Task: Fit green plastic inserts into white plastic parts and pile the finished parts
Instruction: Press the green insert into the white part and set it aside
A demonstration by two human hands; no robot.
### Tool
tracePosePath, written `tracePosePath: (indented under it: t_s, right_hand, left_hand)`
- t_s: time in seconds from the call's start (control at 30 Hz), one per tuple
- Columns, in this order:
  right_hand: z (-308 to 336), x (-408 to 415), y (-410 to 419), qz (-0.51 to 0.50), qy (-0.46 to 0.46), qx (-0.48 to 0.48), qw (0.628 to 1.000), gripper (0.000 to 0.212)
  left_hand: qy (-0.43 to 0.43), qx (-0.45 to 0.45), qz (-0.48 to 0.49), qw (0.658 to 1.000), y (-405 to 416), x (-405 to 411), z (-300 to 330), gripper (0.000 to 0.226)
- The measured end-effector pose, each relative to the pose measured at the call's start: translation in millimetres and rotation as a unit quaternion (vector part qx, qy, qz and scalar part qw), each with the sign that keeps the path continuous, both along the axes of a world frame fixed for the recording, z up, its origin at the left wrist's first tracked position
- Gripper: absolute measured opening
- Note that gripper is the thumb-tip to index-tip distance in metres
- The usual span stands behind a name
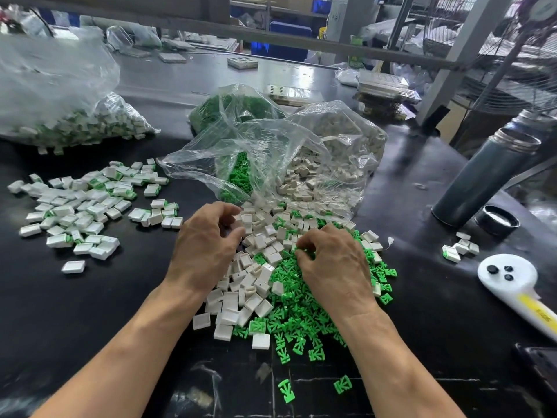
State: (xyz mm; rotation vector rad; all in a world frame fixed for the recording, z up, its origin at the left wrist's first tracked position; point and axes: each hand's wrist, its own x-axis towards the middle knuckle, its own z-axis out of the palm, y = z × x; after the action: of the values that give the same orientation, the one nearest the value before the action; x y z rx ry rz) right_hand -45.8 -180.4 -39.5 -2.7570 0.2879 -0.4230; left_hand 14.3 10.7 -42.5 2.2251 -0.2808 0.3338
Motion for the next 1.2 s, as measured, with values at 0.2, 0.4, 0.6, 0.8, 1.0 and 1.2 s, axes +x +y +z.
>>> tracePosePath:
  t_s: [0.2,0.4,0.6,0.8,1.0,1.2]
  right_hand:
    - [-2,1,-1,-0.004,-0.009,0.004,1.000,0.008]
    - [-1,2,-1,-0.011,0.008,0.006,1.000,0.013]
    - [-2,1,0,-0.011,0.004,0.013,1.000,0.014]
    - [-3,2,1,-0.014,0.000,0.006,1.000,0.014]
    - [-2,2,2,-0.010,-0.002,-0.003,1.000,0.008]
    - [-2,1,1,0.001,-0.012,0.017,1.000,0.019]
  left_hand:
    - [0.080,-0.164,-0.058,0.981,-13,-17,11,0.023]
    - [0.112,-0.271,-0.108,0.950,-17,-32,16,0.018]
    - [0.141,-0.327,-0.131,0.925,-23,-37,19,0.020]
    - [0.147,-0.328,-0.133,0.924,-24,-39,19,0.019]
    - [0.175,-0.339,-0.123,0.916,-23,-39,18,0.029]
    - [0.205,-0.355,-0.125,0.904,-24,-38,18,0.035]
